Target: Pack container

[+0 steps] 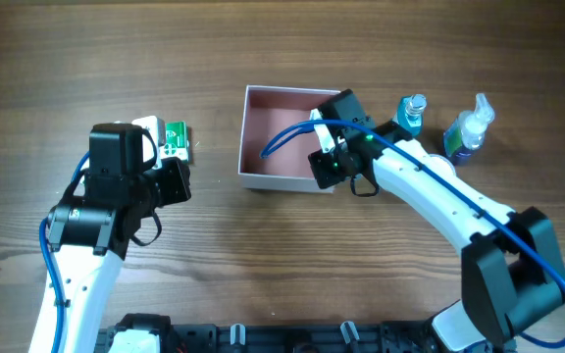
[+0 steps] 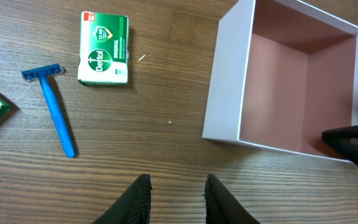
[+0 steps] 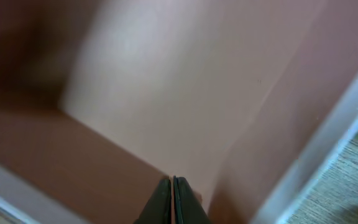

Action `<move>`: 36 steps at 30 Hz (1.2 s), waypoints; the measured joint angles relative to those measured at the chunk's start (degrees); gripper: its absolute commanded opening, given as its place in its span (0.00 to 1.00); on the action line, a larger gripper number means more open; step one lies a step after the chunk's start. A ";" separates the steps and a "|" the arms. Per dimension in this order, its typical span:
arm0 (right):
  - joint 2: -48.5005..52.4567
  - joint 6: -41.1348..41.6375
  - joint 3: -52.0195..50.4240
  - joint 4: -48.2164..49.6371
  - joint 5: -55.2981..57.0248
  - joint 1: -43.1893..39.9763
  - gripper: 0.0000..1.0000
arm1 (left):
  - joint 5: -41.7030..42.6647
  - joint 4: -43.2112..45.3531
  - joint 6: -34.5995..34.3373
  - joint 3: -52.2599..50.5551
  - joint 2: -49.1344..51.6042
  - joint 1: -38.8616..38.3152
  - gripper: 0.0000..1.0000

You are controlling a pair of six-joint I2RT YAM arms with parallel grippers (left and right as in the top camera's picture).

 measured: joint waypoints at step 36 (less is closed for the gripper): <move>-6.91 7.26 5.51 0.57 22.16 0.00 0.04 | -0.02 0.02 0.00 0.00 0.00 0.00 0.31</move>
